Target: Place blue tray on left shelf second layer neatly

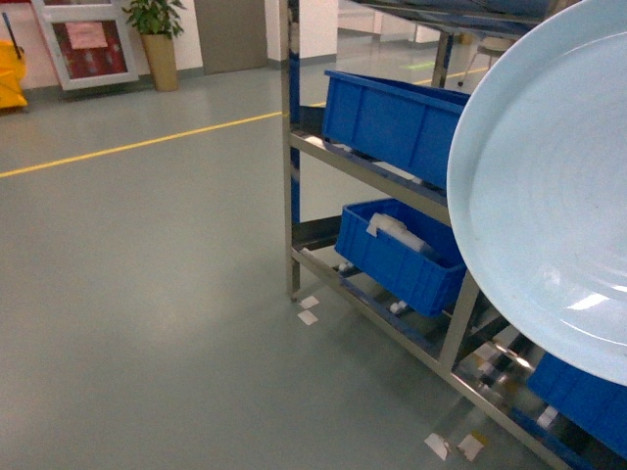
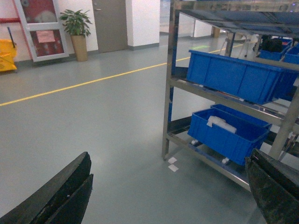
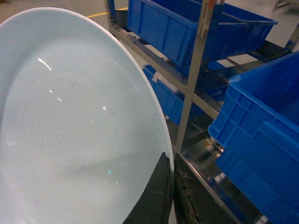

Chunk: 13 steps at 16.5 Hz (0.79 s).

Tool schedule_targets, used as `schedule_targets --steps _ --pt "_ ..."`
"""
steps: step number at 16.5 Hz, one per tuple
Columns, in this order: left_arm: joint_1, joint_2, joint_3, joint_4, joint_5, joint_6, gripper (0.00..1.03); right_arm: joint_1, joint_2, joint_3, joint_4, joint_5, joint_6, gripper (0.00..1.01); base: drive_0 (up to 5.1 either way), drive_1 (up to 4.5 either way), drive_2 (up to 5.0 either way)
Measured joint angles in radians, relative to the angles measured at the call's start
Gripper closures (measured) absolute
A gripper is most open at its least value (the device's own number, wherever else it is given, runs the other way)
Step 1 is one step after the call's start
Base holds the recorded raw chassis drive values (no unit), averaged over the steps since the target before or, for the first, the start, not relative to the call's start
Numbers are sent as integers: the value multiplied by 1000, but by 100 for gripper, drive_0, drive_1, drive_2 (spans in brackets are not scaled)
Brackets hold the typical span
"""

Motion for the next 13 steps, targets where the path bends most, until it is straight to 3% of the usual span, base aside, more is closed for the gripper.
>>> schedule_targets --steps 13 --pt "0 0 0 0 0 0 5 0 0 0 0 0 0 99 -153 -153 -153"
